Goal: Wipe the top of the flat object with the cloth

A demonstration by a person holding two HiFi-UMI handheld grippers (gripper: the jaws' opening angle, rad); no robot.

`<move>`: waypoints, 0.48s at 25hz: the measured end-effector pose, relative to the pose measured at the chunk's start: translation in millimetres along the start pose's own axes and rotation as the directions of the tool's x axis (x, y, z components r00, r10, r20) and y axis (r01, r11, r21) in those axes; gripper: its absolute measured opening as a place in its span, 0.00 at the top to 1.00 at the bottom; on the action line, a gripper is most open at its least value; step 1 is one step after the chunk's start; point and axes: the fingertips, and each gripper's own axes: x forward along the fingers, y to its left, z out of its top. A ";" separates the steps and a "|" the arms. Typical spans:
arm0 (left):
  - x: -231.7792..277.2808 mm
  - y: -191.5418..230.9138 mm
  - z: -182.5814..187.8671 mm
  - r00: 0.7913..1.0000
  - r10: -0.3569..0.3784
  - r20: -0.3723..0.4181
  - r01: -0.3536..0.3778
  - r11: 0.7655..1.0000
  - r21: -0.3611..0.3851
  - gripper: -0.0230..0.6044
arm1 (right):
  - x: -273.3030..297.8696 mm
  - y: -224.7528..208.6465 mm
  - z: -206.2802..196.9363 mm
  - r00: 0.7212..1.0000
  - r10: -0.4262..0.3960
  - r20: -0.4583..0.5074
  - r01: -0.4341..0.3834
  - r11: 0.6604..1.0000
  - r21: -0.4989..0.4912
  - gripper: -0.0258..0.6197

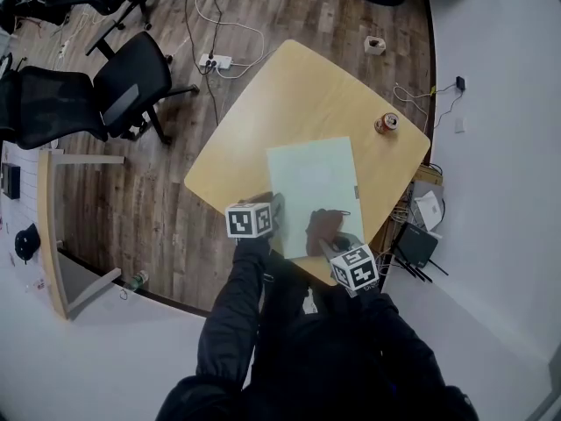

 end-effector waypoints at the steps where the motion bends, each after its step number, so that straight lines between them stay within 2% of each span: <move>1: 0.2 -0.2 0.4 1.000 0.000 0.001 0.000 1.000 -0.002 0.77 | -2.5 -0.5 3.9 1.000 0.005 0.012 -0.005 1.000 0.005 0.85; 6: -1.1 -1.1 2.0 1.000 -0.001 0.004 0.001 1.000 -0.006 0.77 | -14.1 -12.5 51.3 0.996 -0.008 0.091 0.008 1.000 0.000 0.85; 12: 0.8 -3.0 -0.1 1.000 -0.004 0.005 0.004 1.000 -0.014 0.77 | -7.3 -50.8 117.7 0.986 -0.061 0.153 0.063 0.998 -0.010 0.85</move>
